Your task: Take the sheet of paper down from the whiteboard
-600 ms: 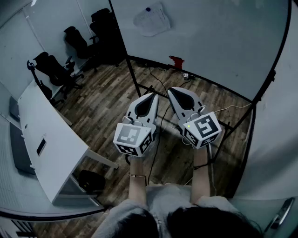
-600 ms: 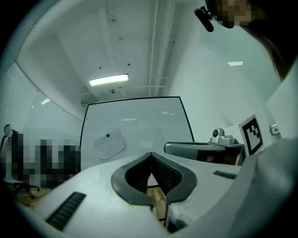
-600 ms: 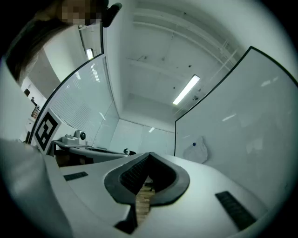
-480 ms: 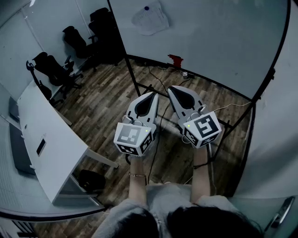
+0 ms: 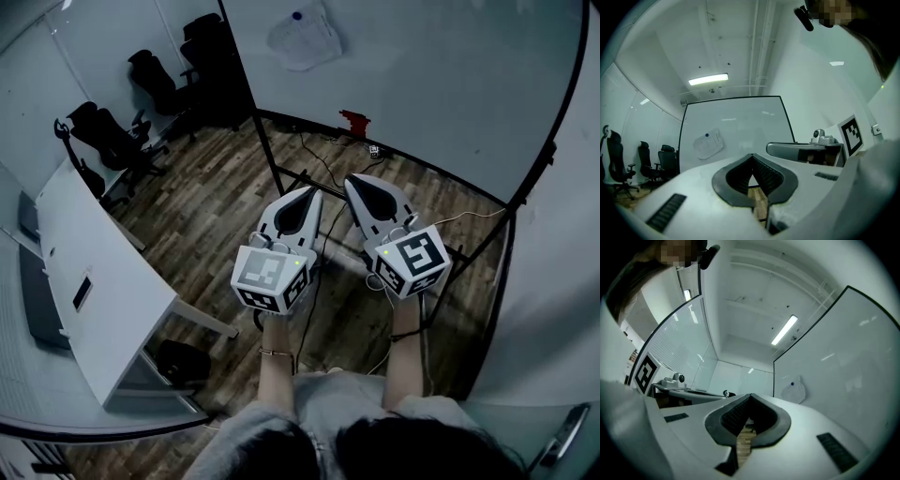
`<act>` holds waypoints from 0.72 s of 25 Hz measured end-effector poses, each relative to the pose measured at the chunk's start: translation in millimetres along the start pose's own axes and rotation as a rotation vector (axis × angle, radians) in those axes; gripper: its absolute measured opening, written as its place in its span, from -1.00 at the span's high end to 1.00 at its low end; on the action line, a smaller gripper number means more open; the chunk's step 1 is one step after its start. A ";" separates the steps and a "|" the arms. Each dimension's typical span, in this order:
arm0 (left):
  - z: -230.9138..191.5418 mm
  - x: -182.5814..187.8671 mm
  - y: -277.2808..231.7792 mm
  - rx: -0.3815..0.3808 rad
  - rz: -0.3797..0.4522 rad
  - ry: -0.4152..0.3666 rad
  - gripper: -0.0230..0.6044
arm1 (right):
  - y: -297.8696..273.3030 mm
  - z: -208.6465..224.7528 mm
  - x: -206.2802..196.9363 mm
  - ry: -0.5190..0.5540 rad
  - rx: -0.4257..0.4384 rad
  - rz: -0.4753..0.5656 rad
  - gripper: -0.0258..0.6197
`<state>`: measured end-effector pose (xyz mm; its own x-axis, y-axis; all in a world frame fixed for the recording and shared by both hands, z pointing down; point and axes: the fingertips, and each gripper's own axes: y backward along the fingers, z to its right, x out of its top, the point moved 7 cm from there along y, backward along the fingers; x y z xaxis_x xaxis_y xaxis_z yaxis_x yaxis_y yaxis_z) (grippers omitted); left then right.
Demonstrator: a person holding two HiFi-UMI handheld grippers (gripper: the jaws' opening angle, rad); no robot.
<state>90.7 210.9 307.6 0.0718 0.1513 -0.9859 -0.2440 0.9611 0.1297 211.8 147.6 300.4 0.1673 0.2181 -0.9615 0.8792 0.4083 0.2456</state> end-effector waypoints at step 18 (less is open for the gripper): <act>-103.9 -41.7 17.3 0.066 -0.050 0.099 0.91 | -75.2 -14.4 -48.4 -0.072 -0.030 -0.032 0.92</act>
<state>-17.0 197.1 340.0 -0.0144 0.0822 -0.9965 -0.1778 0.9805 0.0834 131.2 119.0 330.3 0.1722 0.1404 -0.9750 0.8711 0.4404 0.2173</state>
